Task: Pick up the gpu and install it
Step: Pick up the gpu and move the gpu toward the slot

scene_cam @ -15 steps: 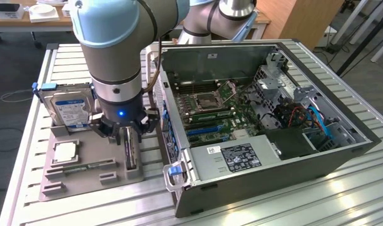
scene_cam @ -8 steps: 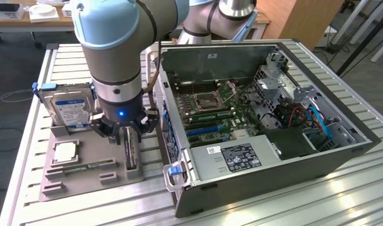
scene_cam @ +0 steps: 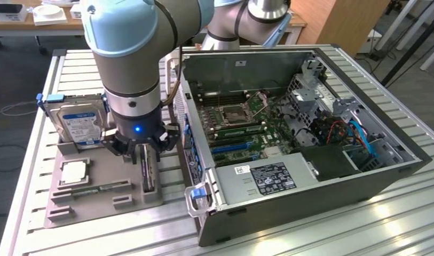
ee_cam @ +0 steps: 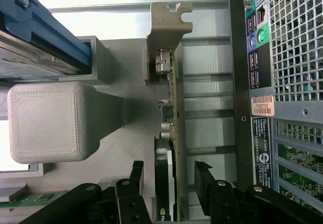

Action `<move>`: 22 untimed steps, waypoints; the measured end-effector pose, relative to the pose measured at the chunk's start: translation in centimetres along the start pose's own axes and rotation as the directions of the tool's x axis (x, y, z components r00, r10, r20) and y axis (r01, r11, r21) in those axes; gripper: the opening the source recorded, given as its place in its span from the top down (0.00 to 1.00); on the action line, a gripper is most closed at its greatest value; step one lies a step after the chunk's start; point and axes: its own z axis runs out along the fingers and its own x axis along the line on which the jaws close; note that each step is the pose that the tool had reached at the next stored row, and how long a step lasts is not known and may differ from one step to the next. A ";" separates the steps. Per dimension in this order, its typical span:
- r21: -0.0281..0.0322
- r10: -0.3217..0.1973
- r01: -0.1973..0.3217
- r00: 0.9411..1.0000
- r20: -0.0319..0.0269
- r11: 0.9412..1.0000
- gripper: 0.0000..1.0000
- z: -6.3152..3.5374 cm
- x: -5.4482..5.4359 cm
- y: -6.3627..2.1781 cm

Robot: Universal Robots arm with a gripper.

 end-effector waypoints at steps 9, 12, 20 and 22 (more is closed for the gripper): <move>0.000 0.000 0.000 1.000 0.000 1.000 0.55 0.01 -0.1 0.01; 0.000 0.000 0.000 1.000 0.000 1.000 0.62 0.00 -0.2 0.01; 0.000 0.000 0.000 1.000 -0.005 1.000 0.62 0.01 -0.4 0.03; 0.000 0.001 -0.001 1.000 -0.006 1.000 0.62 0.02 -0.4 0.03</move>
